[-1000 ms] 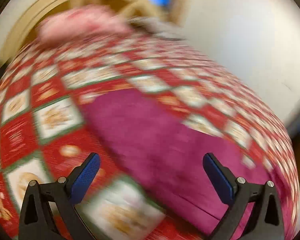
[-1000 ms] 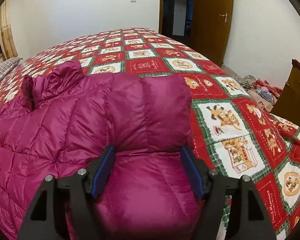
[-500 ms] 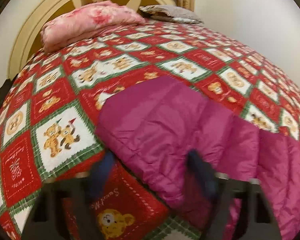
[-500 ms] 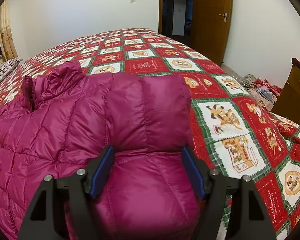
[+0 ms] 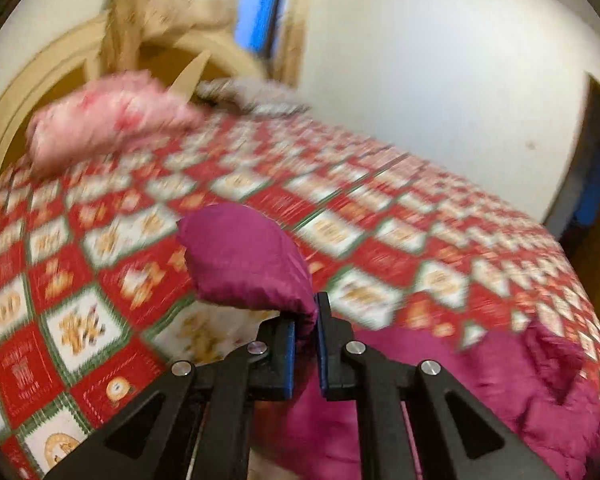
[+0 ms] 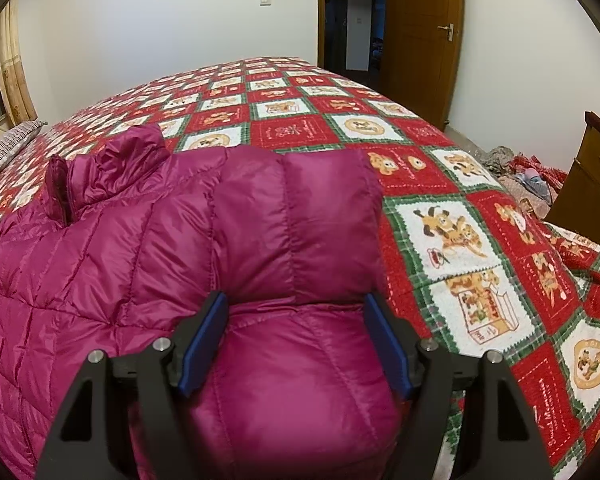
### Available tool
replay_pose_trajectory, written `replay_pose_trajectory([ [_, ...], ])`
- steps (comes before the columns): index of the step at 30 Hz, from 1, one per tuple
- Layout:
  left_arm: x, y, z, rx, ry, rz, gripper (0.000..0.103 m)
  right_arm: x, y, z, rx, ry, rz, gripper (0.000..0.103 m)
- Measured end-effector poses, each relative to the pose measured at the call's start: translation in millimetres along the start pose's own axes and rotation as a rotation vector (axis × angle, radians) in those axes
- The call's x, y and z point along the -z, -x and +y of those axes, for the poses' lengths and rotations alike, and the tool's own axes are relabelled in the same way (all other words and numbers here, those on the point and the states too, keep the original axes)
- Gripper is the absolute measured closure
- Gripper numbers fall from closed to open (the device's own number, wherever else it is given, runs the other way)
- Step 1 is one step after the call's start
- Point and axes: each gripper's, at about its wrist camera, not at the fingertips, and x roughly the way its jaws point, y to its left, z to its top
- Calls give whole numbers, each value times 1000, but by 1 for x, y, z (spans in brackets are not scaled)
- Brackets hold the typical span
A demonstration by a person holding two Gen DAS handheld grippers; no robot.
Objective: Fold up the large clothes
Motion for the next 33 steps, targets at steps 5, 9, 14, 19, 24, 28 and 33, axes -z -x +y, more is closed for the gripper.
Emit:
replay_pose_trajectory([
  [5, -8, 51, -64, 152, -133, -103, 96, 0, 0, -2, -10, -9, -1, 29],
  [9, 3, 88, -119, 272, -259, -162, 97, 0, 0, -2, -19, -17, -3, 29],
  [14, 42, 112, -184, 424, -421, -147, 97, 0, 0, -3, -29, -25, -5, 29],
  [19, 90, 108, -215, 522, -499, -2, 97, 1, 0, -5, -43, -36, -8, 28],
  [24, 82, 70, -193, 374, -436, 79, 96, 1, 0, -6, -64, -37, -8, 19],
  [28, 52, 23, -161, 120, -459, 70, 55, 0, -1, -3, -66, -30, -4, 18],
  [33, 62, -43, -140, -103, -573, 63, 19, 1, -1, -2, -62, -27, -3, 18],
])
